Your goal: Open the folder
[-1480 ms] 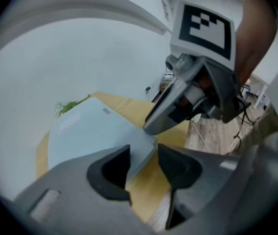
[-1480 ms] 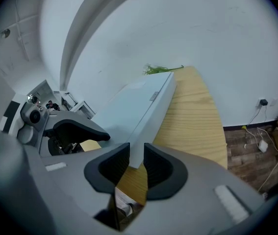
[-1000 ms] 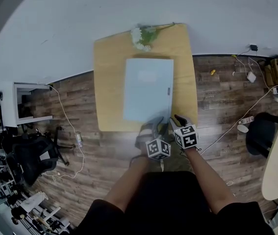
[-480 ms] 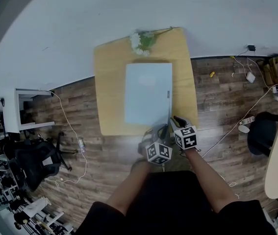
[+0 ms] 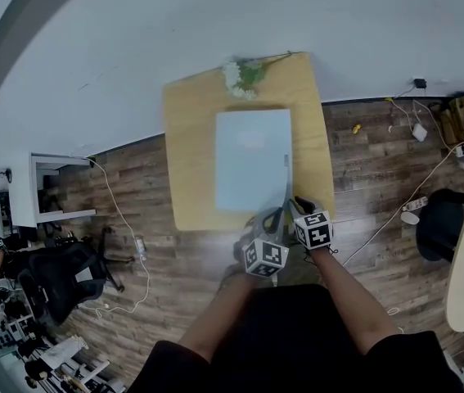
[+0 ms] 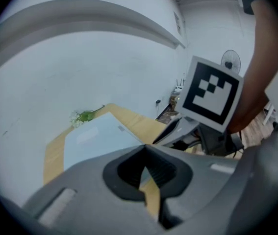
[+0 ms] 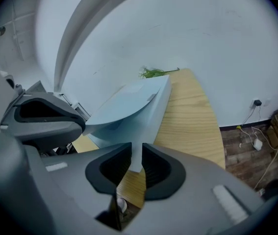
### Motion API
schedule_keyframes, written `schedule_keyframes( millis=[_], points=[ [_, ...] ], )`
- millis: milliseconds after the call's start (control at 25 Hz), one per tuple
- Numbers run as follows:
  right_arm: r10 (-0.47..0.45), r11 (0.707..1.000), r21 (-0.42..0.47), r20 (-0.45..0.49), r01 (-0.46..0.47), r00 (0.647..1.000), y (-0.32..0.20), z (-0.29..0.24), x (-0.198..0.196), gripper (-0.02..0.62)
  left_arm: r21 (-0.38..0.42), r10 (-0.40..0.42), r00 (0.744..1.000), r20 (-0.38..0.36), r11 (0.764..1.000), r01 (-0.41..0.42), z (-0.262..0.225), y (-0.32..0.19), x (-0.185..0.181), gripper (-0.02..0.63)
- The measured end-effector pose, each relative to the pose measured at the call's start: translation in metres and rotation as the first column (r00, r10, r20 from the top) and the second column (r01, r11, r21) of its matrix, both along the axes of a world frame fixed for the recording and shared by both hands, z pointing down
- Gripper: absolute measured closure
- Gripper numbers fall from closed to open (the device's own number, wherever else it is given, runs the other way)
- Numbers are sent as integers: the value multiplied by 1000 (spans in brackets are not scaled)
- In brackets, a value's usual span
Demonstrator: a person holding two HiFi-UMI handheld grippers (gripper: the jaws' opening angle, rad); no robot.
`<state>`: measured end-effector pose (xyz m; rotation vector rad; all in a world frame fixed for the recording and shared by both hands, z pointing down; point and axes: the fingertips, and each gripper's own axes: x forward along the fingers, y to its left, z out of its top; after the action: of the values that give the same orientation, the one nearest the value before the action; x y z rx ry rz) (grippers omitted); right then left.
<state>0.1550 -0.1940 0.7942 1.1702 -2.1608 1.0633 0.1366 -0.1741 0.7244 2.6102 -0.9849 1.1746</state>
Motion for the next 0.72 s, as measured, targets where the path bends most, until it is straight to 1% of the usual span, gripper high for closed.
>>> schedule_keyframes(
  millis=[120,200,360,520,600,720],
  points=[
    [-1,1000,4,-27,1,1000,0,-1,-4,528,22,0,999,-47,1000,1,-13,-2,-3,604],
    [2,1000,7,-44,-2,999,-2,-1,-5,528,37,-20,996,-84,999,23,-24,-8,-6,603],
    [43,999,1,-72,-43,997,3,-1,-6,528,57,-42,988,-150,997,51,-53,-8,-24,604],
    [65,998,-2,-90,-66,994,3,-6,-6,541,91,-75,976,-205,991,96,-85,-9,-50,604],
    [96,995,13,-89,-95,991,3,-12,-8,546,120,-84,971,-222,986,113,-102,-10,-69,604],
    [128,991,48,-93,-124,987,6,-27,-14,570,153,-108,966,-236,977,146,-119,-9,-100,604]
  ],
)
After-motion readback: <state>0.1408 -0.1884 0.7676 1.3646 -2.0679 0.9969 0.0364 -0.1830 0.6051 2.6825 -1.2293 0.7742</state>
